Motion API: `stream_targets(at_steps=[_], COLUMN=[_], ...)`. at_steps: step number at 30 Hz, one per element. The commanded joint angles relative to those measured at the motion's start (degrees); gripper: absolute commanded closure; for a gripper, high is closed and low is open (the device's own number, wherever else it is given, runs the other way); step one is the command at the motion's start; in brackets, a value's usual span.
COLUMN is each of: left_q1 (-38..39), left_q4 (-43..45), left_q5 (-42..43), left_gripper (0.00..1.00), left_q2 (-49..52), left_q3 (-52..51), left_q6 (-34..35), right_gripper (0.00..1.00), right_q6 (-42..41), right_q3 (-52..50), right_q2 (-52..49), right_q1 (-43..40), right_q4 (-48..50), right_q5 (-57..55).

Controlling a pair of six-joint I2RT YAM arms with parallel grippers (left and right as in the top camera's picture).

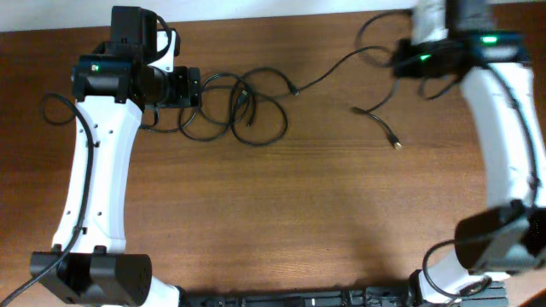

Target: Untangle cables

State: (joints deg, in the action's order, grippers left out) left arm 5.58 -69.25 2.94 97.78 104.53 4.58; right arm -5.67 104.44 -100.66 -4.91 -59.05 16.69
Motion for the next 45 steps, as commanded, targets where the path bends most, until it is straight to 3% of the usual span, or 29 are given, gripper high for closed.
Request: stream_targets(at_steps=[1,5,8,18,21,22,24,26,34,39,43,45], left_q1=[-0.39,-0.39,-0.39,-0.39,-0.39,-0.39,-0.39,-0.39,-0.39,-0.39,-0.39,-0.39], left_q4=[-0.07,-0.07,-0.07,-0.07,-0.07,-0.07,-0.07,-0.07,-0.09,-0.13,-0.33,-0.63], left_q5=[-0.39,-0.39,-0.39,-0.39,-0.39,-0.39,-0.39,-0.39,-0.37,-0.37,-0.37,-0.37], left_gripper=[0.19,0.19,0.19,0.19,0.19,0.19,0.19,0.19,0.19,0.19,0.19,0.19], left_q2=[-1.2,-1.2,-1.2,-1.2,-1.2,-1.2,-1.2,-1.2,-1.2,-1.2,-1.2,-1.2], left_q3=[0.52,0.5,0.5,0.5,0.52,0.52,0.52,0.52,0.5,0.52,0.52,0.52], left_q6=[0.57,0.57,0.57,0.57,0.57,0.57,0.57,0.57,0.57,0.57,0.57,0.57], right_gripper=[0.96,0.96,0.96,0.95,0.93,0.9,0.65,0.56,0.55,0.49,0.5,0.6], right_q6=[-8.98,-13.62,-14.14,-9.18,-9.66,-9.84,-11.76,-14.64,-16.41,-23.47,-26.58,-31.41], right_q3=[1.9,1.86,1.86,1.22,-3.52,-6.19,-10.64,-16.94,-36.48,-42.29,-45.94,-48.04], right_q2=[2.71,2.69,2.69,0.09,-2.75,-3.65,-4.72,-4.87,-4.9,-4.9,-4.87,-4.87], right_q1=[-9.2,-24.13,-29.7,-20.92,-18.12,-17.99,-18.16,-19.21,-20.24,-20.24,-20.24,-20.24], right_q4=[-1.44,-3.41,-5.09,-14.69,-15.52,-15.32,-14.56,-11.63,7.87,16.37,23.19,26.8], right_q5=[-9.66,-10.93,-8.24,-5.38,-7.04,-6.99,-7.02,-6.75,6.73,7.89,12.87,13.57])
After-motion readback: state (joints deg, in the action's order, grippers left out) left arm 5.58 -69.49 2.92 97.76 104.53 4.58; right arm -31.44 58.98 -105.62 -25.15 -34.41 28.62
